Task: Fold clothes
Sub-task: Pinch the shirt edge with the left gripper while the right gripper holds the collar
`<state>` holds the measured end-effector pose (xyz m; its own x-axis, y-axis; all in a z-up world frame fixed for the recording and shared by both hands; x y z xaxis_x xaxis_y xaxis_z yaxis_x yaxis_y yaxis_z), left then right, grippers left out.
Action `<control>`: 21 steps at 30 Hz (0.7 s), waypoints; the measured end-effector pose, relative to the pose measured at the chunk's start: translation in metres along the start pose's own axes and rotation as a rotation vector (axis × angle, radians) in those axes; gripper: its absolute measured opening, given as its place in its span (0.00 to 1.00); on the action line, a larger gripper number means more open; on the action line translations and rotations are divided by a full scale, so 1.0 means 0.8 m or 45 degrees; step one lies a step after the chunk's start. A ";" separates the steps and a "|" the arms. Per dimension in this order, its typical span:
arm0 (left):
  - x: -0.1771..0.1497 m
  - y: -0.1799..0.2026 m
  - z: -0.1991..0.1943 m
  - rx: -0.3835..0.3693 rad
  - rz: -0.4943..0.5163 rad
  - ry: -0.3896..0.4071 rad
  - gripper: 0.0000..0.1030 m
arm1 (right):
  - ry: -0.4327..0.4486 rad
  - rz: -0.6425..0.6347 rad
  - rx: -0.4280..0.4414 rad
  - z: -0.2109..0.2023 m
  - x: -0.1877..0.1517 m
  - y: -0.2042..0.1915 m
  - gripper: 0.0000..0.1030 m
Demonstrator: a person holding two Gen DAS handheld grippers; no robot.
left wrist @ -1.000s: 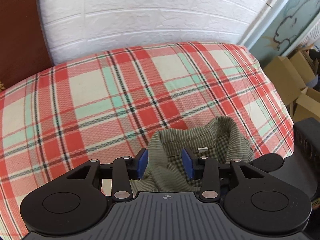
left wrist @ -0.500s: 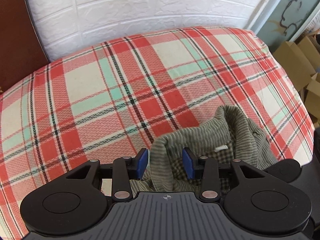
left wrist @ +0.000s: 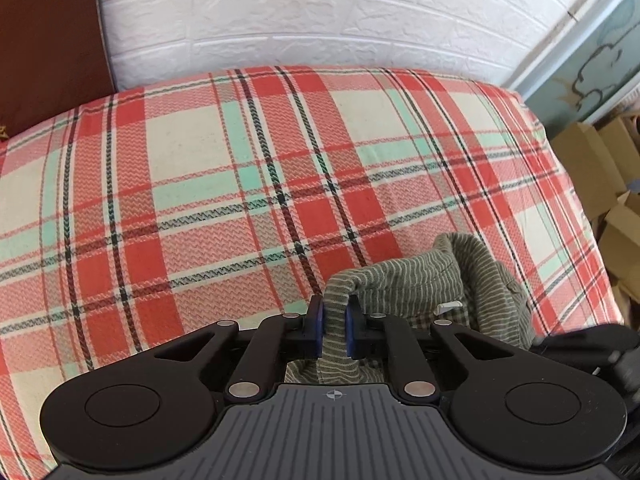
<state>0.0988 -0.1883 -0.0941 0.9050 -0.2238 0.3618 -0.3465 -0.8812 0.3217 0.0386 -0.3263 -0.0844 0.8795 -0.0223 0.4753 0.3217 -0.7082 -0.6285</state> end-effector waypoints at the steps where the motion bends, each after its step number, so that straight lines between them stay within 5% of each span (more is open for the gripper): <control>1: 0.000 0.000 -0.001 -0.005 -0.004 0.001 0.07 | 0.016 0.011 -0.018 -0.001 0.006 0.002 0.38; 14: 0.006 0.000 -0.016 -0.052 -0.043 0.025 0.08 | -0.113 -0.206 -0.177 0.057 0.001 -0.018 0.37; 18: 0.004 -0.007 -0.016 -0.029 -0.068 0.029 0.08 | -0.099 -0.229 -0.207 0.058 0.000 -0.019 0.07; 21: 0.004 -0.015 -0.016 -0.037 -0.105 0.028 0.08 | -0.069 -0.264 -0.213 0.045 -0.003 -0.029 0.05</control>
<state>0.1028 -0.1729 -0.0858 0.9254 -0.1413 0.3516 -0.2780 -0.8836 0.3767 0.0421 -0.2846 -0.0931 0.8196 0.1701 0.5471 0.4386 -0.8006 -0.4081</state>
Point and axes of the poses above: each gripper's, at about its wrist camera, not at the fingertips, and z roughly the way its jaws point, y to its right, x to its top, the point moved 2 cm from there along z, roughly the way its jaws point, and after that the axes turned 3 degrees about -x, right-handed, at the moved point
